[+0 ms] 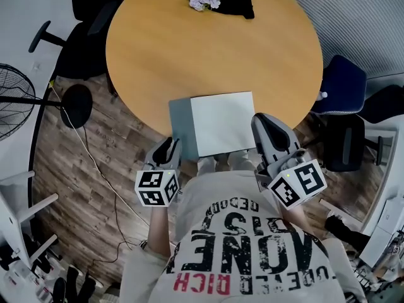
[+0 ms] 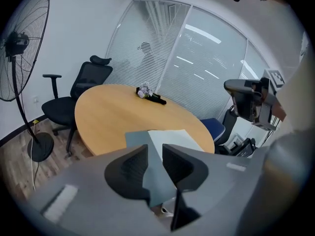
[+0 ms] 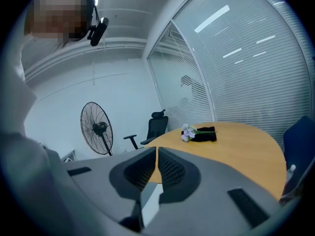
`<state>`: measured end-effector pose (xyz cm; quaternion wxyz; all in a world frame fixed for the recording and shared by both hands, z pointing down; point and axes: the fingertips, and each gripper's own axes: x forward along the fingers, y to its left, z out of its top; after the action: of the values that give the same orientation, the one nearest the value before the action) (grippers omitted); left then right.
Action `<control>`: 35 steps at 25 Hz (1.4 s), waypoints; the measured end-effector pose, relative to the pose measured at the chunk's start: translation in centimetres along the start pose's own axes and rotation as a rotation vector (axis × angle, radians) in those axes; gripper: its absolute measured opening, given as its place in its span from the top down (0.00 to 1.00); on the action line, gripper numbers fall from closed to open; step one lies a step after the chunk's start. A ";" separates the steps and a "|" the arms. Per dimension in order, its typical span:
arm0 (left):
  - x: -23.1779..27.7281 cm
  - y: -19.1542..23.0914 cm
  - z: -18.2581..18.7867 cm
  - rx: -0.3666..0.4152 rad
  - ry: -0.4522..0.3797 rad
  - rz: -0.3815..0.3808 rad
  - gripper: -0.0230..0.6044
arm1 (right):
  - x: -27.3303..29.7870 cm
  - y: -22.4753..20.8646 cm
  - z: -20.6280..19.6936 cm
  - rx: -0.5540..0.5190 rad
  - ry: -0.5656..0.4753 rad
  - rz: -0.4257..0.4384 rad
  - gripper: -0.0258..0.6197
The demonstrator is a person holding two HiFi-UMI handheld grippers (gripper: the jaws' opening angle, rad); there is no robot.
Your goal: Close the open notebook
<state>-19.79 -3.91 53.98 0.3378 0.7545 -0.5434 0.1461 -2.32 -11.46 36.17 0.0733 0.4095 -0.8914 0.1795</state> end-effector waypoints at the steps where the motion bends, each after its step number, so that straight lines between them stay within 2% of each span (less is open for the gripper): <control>1: 0.2 0.2 -0.6 -0.004 0.015 0.001 0.80 | 0.0 0.0 0.0 -0.001 0.000 0.001 0.93; 11: 2.1 2.0 -5.9 -0.045 0.143 -0.007 0.77 | -0.4 0.2 -0.2 -0.010 0.009 -0.009 0.93; 19: 3.5 2.7 -8.9 -0.106 0.232 -0.050 0.73 | -0.8 0.1 0.3 -0.010 0.000 -0.024 0.93; 25: 4.4 2.8 -9.7 -0.164 0.241 -0.066 0.73 | -0.8 -0.4 0.6 -0.018 0.001 -0.034 0.93; 28: 4.5 2.7 -9.7 -0.185 0.242 -0.098 0.73 | -0.7 -0.4 0.6 -0.015 0.006 -0.034 0.93; 32: 4.6 2.6 -9.8 -0.188 0.231 -0.165 0.76 | -0.3 -0.3 0.5 -0.011 0.010 -0.032 0.93; 35: 4.8 2.7 -9.9 -0.184 0.233 -0.179 0.76 | -0.1 -0.3 0.4 -0.016 0.011 -0.032 0.93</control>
<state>-19.04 -1.23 64.89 0.4780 0.7436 -0.4423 0.1516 -1.96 -11.73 35.82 0.0843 0.4221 -0.8858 0.1736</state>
